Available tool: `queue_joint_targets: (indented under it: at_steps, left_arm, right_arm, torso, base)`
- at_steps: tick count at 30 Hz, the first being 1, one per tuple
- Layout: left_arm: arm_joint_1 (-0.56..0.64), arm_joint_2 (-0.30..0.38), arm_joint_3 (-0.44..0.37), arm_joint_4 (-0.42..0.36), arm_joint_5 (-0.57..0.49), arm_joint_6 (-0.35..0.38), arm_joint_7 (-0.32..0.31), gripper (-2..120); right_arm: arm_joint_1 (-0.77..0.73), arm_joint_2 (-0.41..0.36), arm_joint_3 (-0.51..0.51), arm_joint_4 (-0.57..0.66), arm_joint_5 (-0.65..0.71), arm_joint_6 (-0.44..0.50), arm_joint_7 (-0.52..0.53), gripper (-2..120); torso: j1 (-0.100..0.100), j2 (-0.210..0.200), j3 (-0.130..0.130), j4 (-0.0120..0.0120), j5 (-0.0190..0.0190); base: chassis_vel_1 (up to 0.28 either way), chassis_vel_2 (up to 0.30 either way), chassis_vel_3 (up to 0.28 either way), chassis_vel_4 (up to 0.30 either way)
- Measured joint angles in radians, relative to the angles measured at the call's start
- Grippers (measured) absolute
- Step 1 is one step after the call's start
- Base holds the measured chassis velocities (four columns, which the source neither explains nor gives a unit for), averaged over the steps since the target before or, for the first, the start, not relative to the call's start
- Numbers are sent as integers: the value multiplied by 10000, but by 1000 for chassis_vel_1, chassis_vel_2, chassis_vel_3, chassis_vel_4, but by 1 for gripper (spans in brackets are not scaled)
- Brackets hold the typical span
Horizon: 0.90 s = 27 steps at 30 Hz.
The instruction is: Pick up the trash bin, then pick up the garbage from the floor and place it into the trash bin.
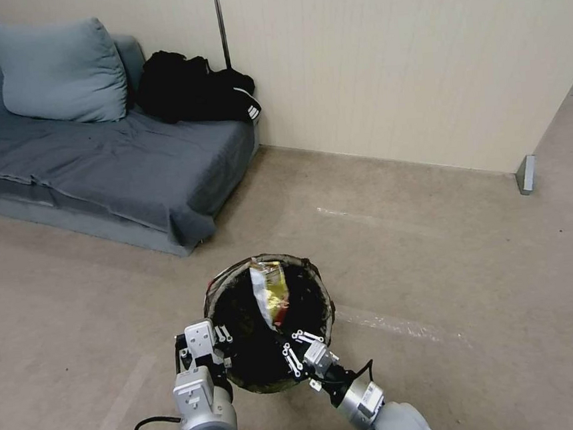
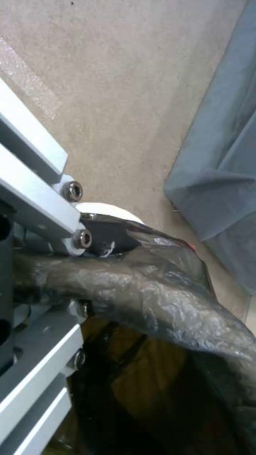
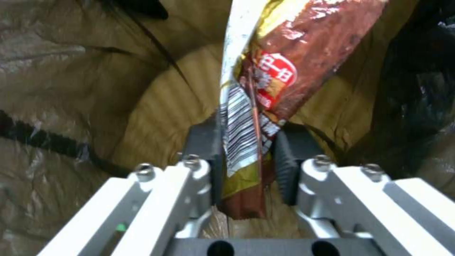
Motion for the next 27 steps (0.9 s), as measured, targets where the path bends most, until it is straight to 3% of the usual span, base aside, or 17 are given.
queue_joint_targets:
  at_steps: [19,27]
  left_arm:
    - [-434,54,-176,123,-198,208,-89,0]
    - [-832,127,-362,349,-496,573,-158,0]
  right_arm:
    - [-116,-517,204,1110,-91,-100,-600,95]
    - [-346,-701,531,2169,-133,-117,-713,100]
  torso:
    - [0,0,0,4,-11]
    - [0,0,-1,3,-10]
  base:
    - [0,0,0,0]
    - [0,0,0,0]
